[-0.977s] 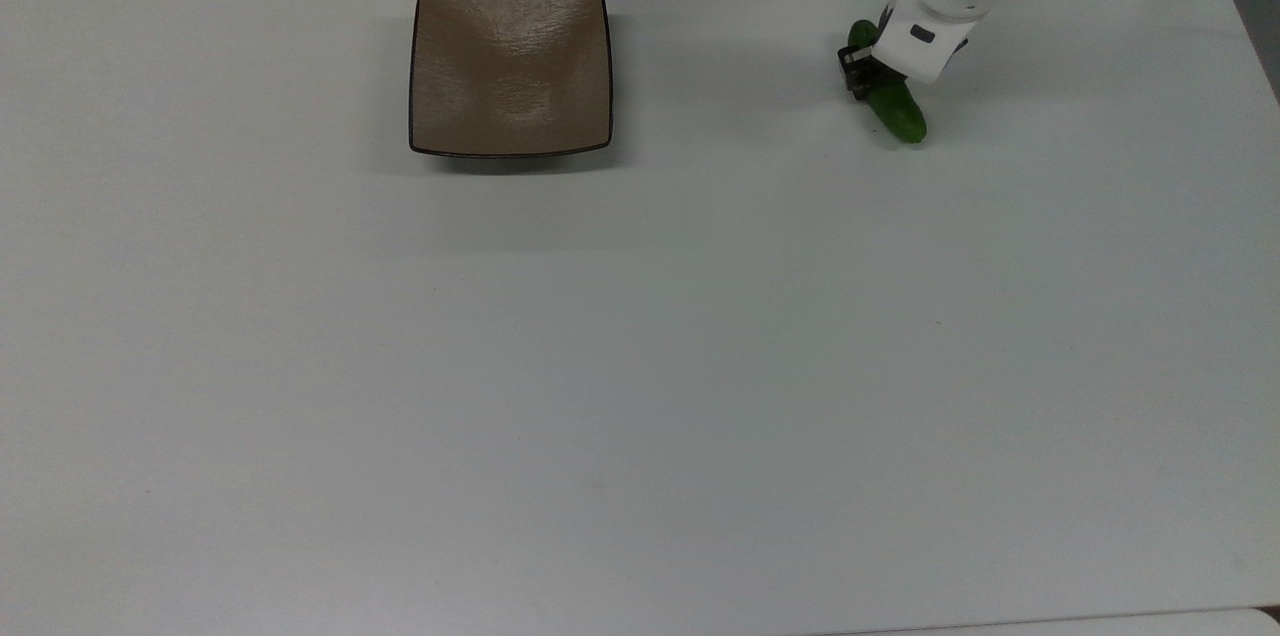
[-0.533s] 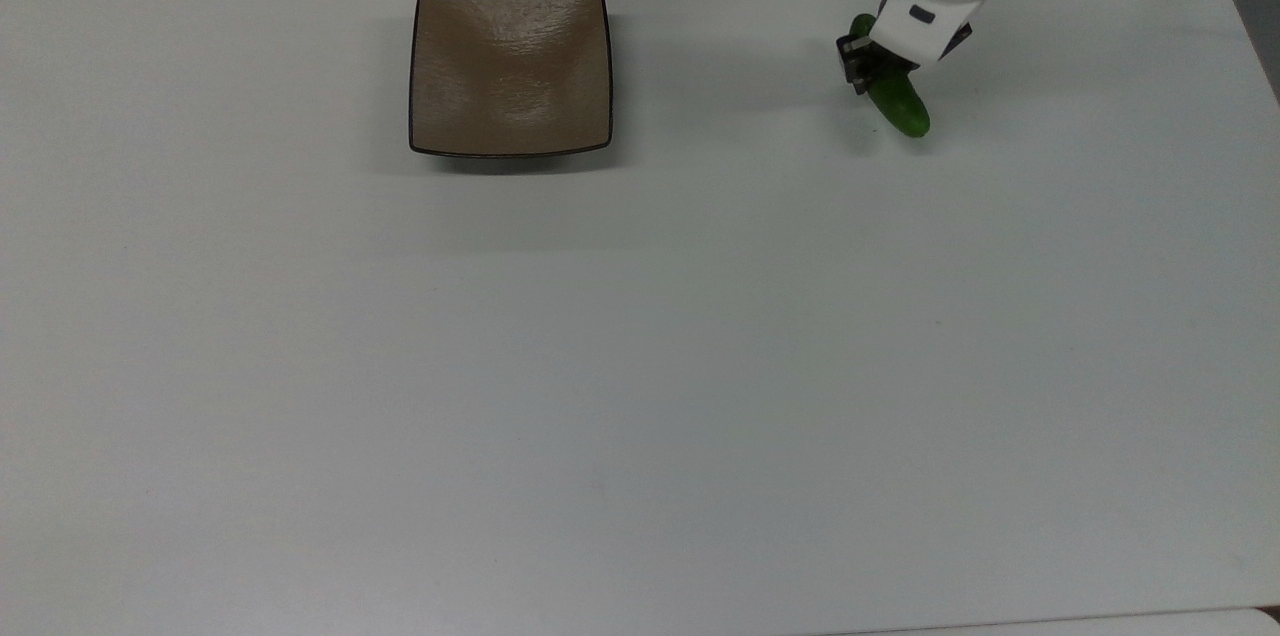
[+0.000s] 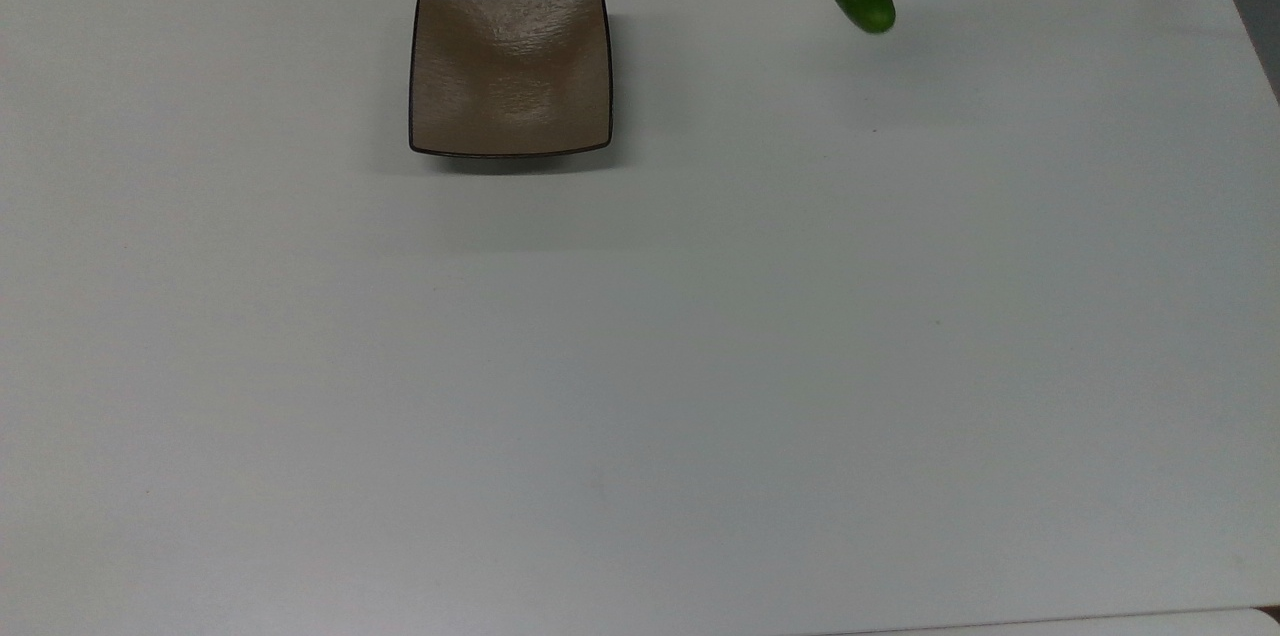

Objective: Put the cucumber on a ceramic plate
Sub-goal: 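Lift the gripped cucumber up off the table, then carry the cucumber over the brown square plate and lower it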

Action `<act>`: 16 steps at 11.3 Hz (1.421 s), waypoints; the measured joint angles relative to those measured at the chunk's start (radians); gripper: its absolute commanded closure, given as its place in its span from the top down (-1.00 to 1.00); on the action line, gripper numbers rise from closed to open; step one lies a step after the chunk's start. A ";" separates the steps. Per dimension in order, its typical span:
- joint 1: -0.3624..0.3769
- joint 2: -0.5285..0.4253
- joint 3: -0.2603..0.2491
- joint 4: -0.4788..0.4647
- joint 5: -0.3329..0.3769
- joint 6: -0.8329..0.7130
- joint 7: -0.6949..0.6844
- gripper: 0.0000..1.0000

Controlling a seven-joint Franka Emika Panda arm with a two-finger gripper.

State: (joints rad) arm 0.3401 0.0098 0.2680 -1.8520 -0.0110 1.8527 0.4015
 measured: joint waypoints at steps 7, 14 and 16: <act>-0.140 -0.167 -0.065 -0.009 0.077 -0.197 -0.185 -0.88; -0.322 -0.163 -0.140 -0.066 0.043 -0.201 -0.442 -0.81; -0.359 -0.155 -0.140 -0.149 0.000 -0.160 -0.513 -0.81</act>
State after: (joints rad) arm -0.0184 -0.1450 0.1275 -2.0005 -0.0110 1.6928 -0.1112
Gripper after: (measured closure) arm 0.590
